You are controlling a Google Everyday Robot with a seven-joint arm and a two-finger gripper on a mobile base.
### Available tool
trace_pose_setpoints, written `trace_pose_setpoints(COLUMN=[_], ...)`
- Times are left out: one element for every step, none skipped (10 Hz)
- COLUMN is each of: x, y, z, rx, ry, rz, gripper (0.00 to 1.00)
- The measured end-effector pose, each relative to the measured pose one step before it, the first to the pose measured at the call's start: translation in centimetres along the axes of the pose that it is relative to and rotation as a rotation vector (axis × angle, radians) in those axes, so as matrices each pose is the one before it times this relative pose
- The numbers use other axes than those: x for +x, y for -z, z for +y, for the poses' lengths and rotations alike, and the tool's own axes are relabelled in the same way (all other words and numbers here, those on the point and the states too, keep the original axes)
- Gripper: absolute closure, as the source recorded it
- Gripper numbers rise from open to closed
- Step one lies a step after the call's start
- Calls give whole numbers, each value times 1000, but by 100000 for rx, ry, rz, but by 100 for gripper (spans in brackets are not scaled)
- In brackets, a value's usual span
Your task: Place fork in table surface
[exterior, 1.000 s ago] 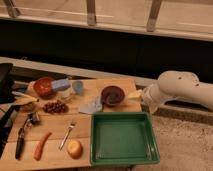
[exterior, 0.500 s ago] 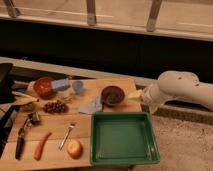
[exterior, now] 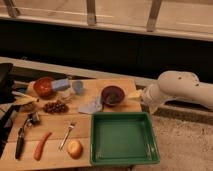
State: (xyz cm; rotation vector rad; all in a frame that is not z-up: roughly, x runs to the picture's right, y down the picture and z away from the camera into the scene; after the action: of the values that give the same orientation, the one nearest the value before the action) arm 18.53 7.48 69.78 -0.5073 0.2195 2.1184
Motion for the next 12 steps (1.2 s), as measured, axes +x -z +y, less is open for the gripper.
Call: trace_pose_setpoints(x=[38, 114, 402, 510, 106, 85, 25, 56, 96, 341, 794, 1013], y=[45, 136, 511, 422, -167, -453, -332, -316, -369, -606, -817, -932], z=[24, 93, 564, 1064, 789, 1067, 1053, 981, 1025, 1995, 2557, 2472], rx=[-142, -45, -22, 335, 793, 804, 688, 714, 437, -202, -979, -730], ry=[114, 1188, 3372, 4600, 2479, 2456, 2243, 2486, 2031, 3576, 4321, 4801], rz=[-236, -881, -1063, -449, 130, 459, 332, 405, 404, 1185, 1962, 2232], gripper=[20, 20, 20, 20, 20, 20, 20, 20, 20, 20, 20, 20])
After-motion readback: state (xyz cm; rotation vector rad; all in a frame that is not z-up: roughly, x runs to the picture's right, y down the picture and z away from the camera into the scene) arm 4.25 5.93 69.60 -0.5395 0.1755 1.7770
